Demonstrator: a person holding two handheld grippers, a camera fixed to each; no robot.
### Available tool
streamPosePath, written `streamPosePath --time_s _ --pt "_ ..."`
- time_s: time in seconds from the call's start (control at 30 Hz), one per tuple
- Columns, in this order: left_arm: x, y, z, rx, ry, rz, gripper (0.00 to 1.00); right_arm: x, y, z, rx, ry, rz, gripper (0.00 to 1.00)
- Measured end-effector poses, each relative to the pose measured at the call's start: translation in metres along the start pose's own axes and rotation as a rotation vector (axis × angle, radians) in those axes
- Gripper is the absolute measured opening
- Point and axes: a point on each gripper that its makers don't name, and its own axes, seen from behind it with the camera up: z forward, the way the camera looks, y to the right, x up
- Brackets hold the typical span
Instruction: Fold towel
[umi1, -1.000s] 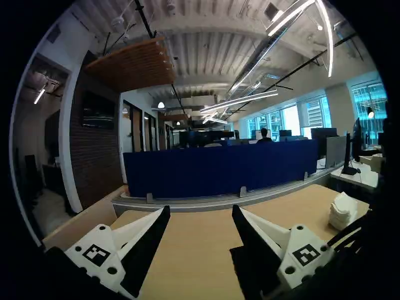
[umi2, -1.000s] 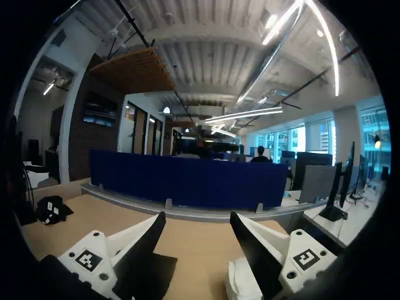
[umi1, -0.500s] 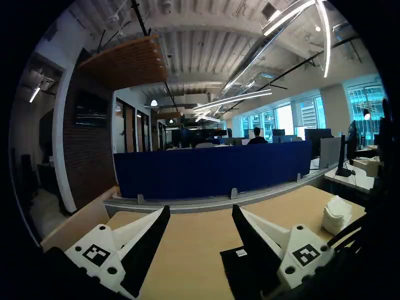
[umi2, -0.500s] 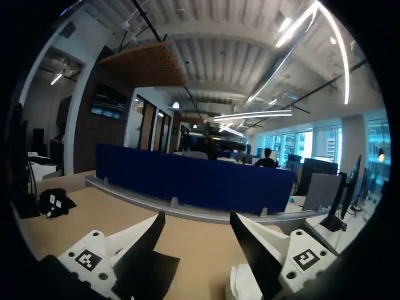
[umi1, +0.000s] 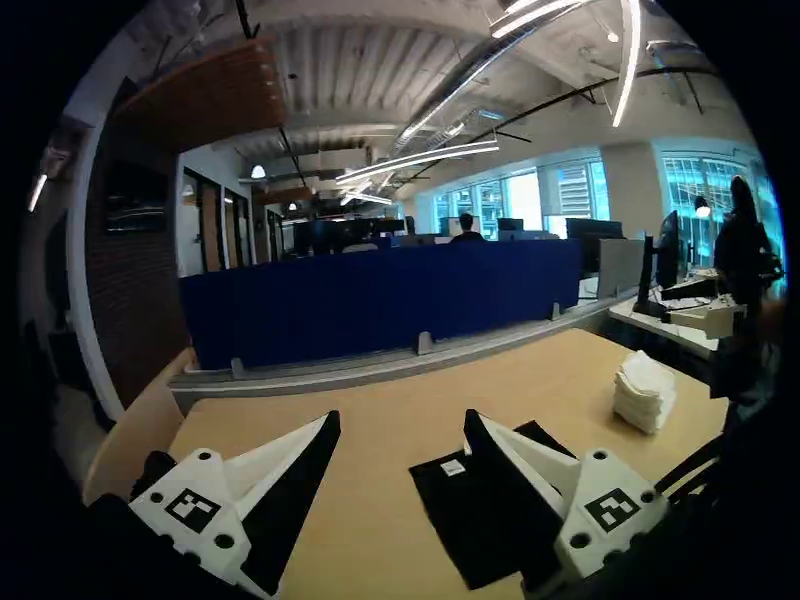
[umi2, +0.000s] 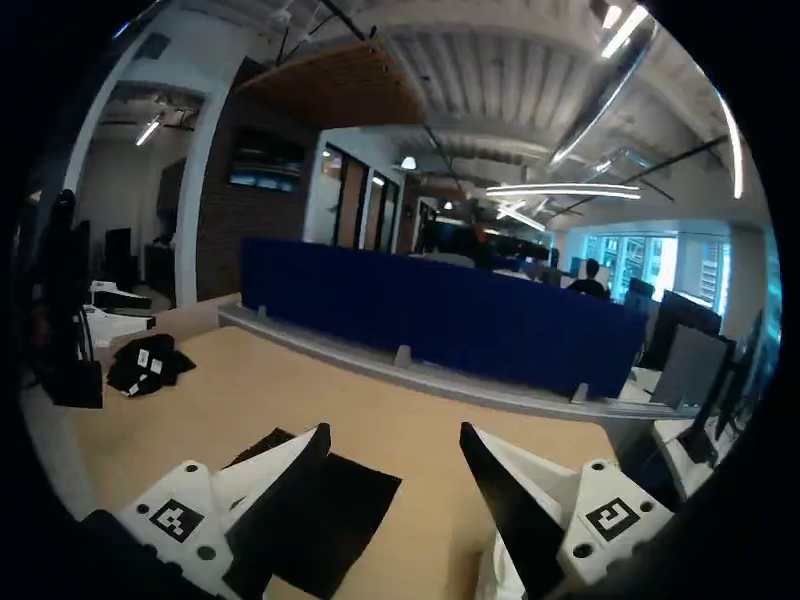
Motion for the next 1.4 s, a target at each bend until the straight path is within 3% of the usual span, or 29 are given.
streamPosePath --time_s 0.1,0.2,0.6,0.9,1.4 --pt "-0.010 0.017 0.004 -0.077 -0.041 0.026 0.92 -0.009 -0.008 0.005 0.054 -0.045 -0.008 1.00" --pt "-0.017 0.025 0.006 -0.120 -0.067 0.060 0.92 -0.015 -0.014 0.008 0.097 -0.074 -0.014 1.00" --pt "-0.046 0.040 0.016 -0.169 -0.109 0.105 0.92 -0.041 -0.026 0.011 0.158 -0.133 -0.060 1.00" --pt "-0.095 0.052 0.025 -0.192 -0.166 0.128 0.92 -0.090 -0.031 0.020 0.146 -0.191 -0.088 1.00" --pt "-0.179 0.071 0.033 -0.255 -0.283 0.160 0.92 -0.173 -0.050 0.033 0.188 -0.294 -0.075 1.00"
